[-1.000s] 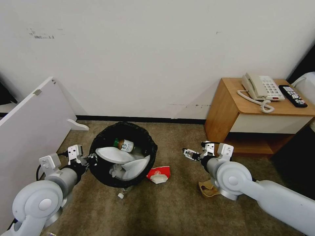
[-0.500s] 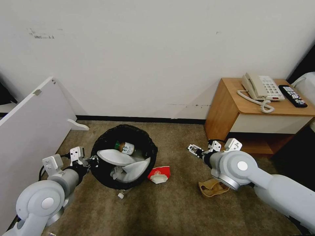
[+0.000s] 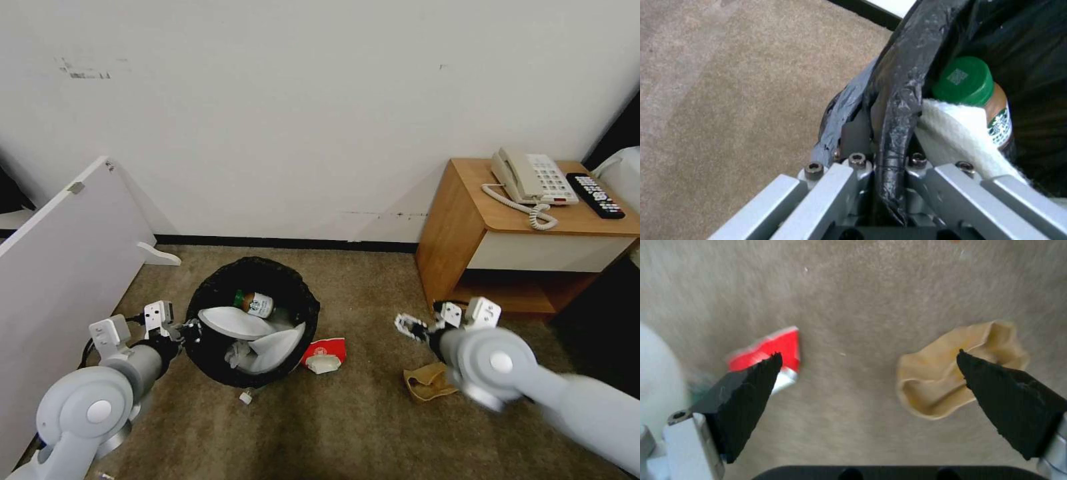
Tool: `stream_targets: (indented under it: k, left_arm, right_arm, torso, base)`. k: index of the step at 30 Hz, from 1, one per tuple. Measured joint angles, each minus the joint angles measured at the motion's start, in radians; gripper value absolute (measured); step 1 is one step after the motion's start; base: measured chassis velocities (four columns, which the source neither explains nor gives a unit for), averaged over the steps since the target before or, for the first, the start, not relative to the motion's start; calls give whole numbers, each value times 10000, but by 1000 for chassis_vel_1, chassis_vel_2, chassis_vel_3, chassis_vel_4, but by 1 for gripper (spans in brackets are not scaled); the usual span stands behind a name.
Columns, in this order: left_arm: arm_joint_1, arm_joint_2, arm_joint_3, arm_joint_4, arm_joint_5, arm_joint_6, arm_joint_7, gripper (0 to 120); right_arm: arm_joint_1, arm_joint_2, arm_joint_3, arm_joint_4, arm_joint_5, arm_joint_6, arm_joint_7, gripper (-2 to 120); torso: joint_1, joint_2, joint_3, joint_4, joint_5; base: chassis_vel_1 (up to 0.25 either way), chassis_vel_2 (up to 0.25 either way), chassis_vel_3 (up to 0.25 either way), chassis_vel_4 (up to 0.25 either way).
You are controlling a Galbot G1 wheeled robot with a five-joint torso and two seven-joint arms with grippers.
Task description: Pick up the trash bin and place the garbage on the floor into it.
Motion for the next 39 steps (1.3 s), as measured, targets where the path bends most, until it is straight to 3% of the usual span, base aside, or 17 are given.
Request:
stream_targets:
  k: [1,3,5,8,10,11,13,14,17,18,19,20,21,23,26,32,39]
  left_arm:
    - [5,-52,14,21,120,-16,57,1]
    - [5,-52,14,21,120,-16,57,1]
    - [57,-203,21,11,402,-54,210,1]
    - [64,-263,-1,3,490,-69,239,1]
    - [78,-386,-93,-26,608,-101,299,1]
    - [78,-386,-93,-26,608,-101,299,1]
    - [84,-494,-160,-82,682,-127,322,1]
    - [84,-494,-160,-82,682,-127,322,1]
    - [91,-588,-240,-165,727,-148,336,1]
    - [91,-588,-240,-165,727,-148,336,1]
    - [92,-604,-261,-173,732,-156,339,1]
    - [93,-629,-308,-184,740,-168,345,1]
    - [93,-629,-308,-184,740,-168,345,1]
    - [71,-654,-348,-180,754,-180,353,1]
    - [42,-685,-358,-150,783,-202,374,1]
    - [-17,-776,-362,-14,911,-239,414,1]
    - [-64,-854,-389,68,972,-262,427,1]
  right_arm:
    - [-163,-480,-132,27,-630,-489,-457,100]
    - [-163,-480,-132,27,-630,-489,-457,100]
    - [-545,-1757,-385,-23,-2936,-1470,-2210,100]
    - [-603,-2117,-435,-58,-3628,-1755,-2845,100]
    - [-560,-2782,-600,-270,-5509,-2221,-4459,100]
    - [-560,-2782,-600,-270,-5509,-2221,-4459,100]
    - [-175,-3078,-872,-580,-7315,-2386,-5839,100]
    - [-175,-3078,-872,-580,-7315,-2386,-5839,100]
    - [525,-3181,-1251,-943,-9057,-2446,-7474,100]
    - [525,-3181,-1251,-943,-9057,-2446,-7474,100]
    - [655,-3203,-1278,-1069,-9645,-2447,-7933,100]
    - [930,-3215,-1293,-1378,-11047,-2401,-9085,100]
    - [930,-3215,-1293,-1378,-11047,-2401,-9085,100]
    - [1254,-3113,-1333,-1831,-12537,-2201,-10354,100]
    - [1731,-2852,-1700,-2115,-13470,-1943,-11193,100]
    - [1980,-2565,-1761,-2408,-14709,-1569,-11877,100]
    - [1925,-2646,-1913,-2405,-15007,-1540,-12313,100]
  torso:
    - [0,0,0,4,3]
    - [0,0,0,4,3]
    - [0,0,0,1,3]
    - [0,1,-1,0,0]
    - [0,0,0,1,2]
    - [0,0,0,1,2]
    - [0,0,0,2,0]
    - [0,0,0,2,0]
    - [0,0,1,3,2]
    - [0,0,1,3,2]
    - [0,0,1,3,2]
    - [0,0,1,2,0]
    - [0,0,1,2,0]
    - [0,0,1,2,0]
    - [0,0,2,3,3]
    - [0,0,2,2,1]
    - [0,0,1,1,-1]
  base:
    - [0,0,0,0]
    - [0,0,0,0]
    - [0,0,0,0]
    - [0,0,0,0]
    - [0,0,0,0]
    - [0,0,0,0]
    - [0,0,0,0]
    - [0,0,0,0]
    - [0,0,0,0]
    - [0,0,0,0]
    - [0,0,0,0]
    - [0,0,0,0]
    - [0,0,0,0]
    - [0,0,0,0]
    - [0,0,0,0]
    - [0,0,0,0]
    - [0,0,0,0]
